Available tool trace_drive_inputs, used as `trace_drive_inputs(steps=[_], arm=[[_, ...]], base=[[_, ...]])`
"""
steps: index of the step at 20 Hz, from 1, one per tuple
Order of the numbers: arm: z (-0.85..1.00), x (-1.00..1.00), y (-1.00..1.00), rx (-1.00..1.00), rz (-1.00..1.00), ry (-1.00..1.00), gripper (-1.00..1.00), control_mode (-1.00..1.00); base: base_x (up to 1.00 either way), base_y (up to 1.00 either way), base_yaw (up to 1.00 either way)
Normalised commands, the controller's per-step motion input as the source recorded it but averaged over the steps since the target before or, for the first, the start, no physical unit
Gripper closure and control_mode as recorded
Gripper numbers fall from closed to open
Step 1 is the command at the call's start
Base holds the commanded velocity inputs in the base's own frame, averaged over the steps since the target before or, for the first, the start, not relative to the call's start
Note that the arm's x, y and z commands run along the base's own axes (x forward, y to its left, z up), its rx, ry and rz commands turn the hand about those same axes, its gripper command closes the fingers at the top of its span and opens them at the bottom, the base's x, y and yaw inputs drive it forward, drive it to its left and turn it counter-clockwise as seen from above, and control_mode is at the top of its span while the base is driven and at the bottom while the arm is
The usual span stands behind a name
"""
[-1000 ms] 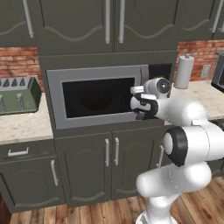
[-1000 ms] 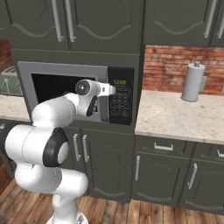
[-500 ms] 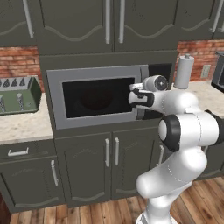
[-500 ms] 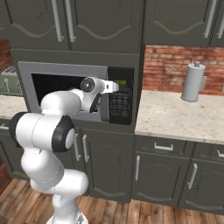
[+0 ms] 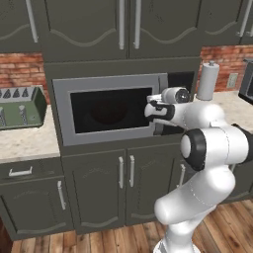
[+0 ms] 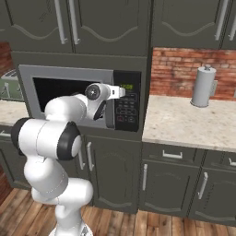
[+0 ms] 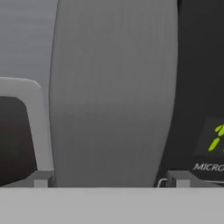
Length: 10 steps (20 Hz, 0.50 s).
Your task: The microwave is finished heating the chicken drumstick and broccoli. Take the bowl containing the food and place it on the dining counter.
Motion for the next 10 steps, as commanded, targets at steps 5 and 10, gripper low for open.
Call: trace_drive_inputs(steps=[5,10], arm=[[0.00,0.00,0.00,0.00,0.00,0.00,1.00,-1.00],[0.00,-0.02,0.01,0.00,0.00,0.00,1.00,-1.00]], base=[[0.00,0.00,0.00],[0.00,0.00,0.00]])
